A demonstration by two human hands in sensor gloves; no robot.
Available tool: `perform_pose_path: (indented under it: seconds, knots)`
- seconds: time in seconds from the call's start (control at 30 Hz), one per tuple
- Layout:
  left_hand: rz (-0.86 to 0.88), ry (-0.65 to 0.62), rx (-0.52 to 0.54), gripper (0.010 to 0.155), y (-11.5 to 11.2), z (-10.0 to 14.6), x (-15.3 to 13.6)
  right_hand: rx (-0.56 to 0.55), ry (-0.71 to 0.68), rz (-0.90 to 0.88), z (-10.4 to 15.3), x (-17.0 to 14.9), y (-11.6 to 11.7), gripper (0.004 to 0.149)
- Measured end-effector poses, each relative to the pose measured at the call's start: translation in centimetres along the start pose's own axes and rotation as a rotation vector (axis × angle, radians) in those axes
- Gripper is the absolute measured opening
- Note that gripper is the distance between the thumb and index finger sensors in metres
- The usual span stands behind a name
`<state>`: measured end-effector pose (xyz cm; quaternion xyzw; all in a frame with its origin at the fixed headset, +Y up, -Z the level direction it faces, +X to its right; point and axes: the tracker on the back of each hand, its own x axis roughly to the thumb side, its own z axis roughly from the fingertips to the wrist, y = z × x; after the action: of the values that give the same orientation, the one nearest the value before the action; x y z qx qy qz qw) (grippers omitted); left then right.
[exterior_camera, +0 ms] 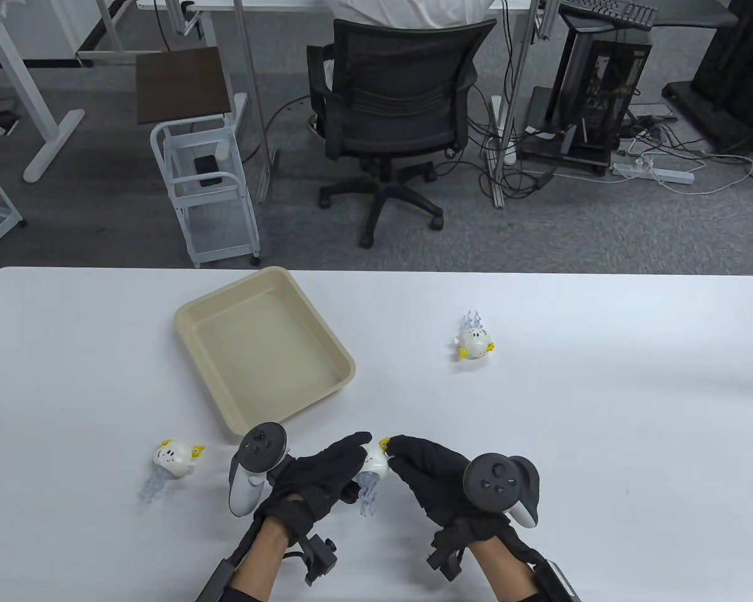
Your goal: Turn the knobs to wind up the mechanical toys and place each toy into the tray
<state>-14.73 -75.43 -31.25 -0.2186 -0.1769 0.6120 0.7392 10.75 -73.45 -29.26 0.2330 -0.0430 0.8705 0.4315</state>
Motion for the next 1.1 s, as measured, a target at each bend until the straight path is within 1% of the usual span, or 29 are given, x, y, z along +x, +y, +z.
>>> perform_pose_path:
  seconds: [0.1, 0.2, 0.27, 0.3, 0.37, 0.43, 0.5, 0.57, 0.6, 0.63, 0.7, 0.8, 0.83, 0.93, 1.1]
  knots:
    - [-0.057, -0.002, 0.016, 0.075, -0.2, 0.0, 0.1, -0.012, 0.023, 0.009, 0.1, -0.3, 0.2, 0.039]
    - [0.000, -0.005, -0.004, 0.075, -0.3, -0.1, 0.0, -0.057, -0.037, 0.071, 0.3, 0.3, 0.4, 0.039]
    - [0.034, -0.014, -0.006, 0.075, -0.3, -0.1, 0.0, -0.079, -0.081, 0.152, 0.3, 0.7, 0.4, 0.040]
    - [0.044, -0.016, -0.015, 0.075, -0.4, -0.1, 0.0, -0.085, -0.083, 0.149, 0.2, 0.8, 0.4, 0.040]
    - [0.003, -0.028, -0.006, 0.075, -0.6, -0.1, 0.2, -0.093, -0.073, 0.161, 0.3, 0.8, 0.4, 0.040]
    - [-0.050, -0.035, -0.005, 0.075, -0.9, -0.1, 0.4, -0.125, -0.064, 0.200, 0.4, 0.7, 0.5, 0.040]
    - [-0.097, -0.053, 0.019, 0.074, -1.0, -0.1, 0.5, -0.118, -0.004, 0.126, 0.3, 0.4, 0.5, 0.039]
    - [-0.157, -0.081, 0.045, 0.073, -1.1, 0.0, 0.9, -0.129, 0.088, -0.003, 0.2, -0.2, 0.7, 0.039]
    - [-0.189, -0.095, 0.063, 0.073, -1.1, 0.1, 1.1, -0.117, 0.153, -0.091, 0.2, -0.5, 0.9, 0.039]
    - [-0.209, -0.099, 0.068, 0.072, -1.1, 0.1, 1.1, -0.112, 0.193, -0.137, 0.1, -0.6, 1.0, 0.039]
    - [-0.256, -0.111, 0.082, 0.072, -1.0, 0.3, 1.2, -0.086, 0.274, -0.221, -0.1, -1.1, 1.2, 0.039]
    - [-0.296, -0.088, 0.068, 0.071, -1.0, 0.2, 1.1, -0.025, 0.369, -0.312, -0.3, -1.6, 1.5, 0.039]
    - [-0.302, -0.076, 0.059, 0.072, -0.9, 0.2, 0.9, -0.005, 0.352, -0.293, -0.2, -1.7, 1.4, 0.039]
    - [-0.268, -0.049, 0.072, 0.073, -0.7, 0.3, 0.6, -0.017, 0.270, -0.222, 0.0, -1.5, 1.3, 0.039]
    - [-0.140, -0.017, 0.072, 0.076, -0.1, 0.2, -0.3, 0.002, 0.100, -0.090, 0.1, -0.4, 1.0, 0.045]
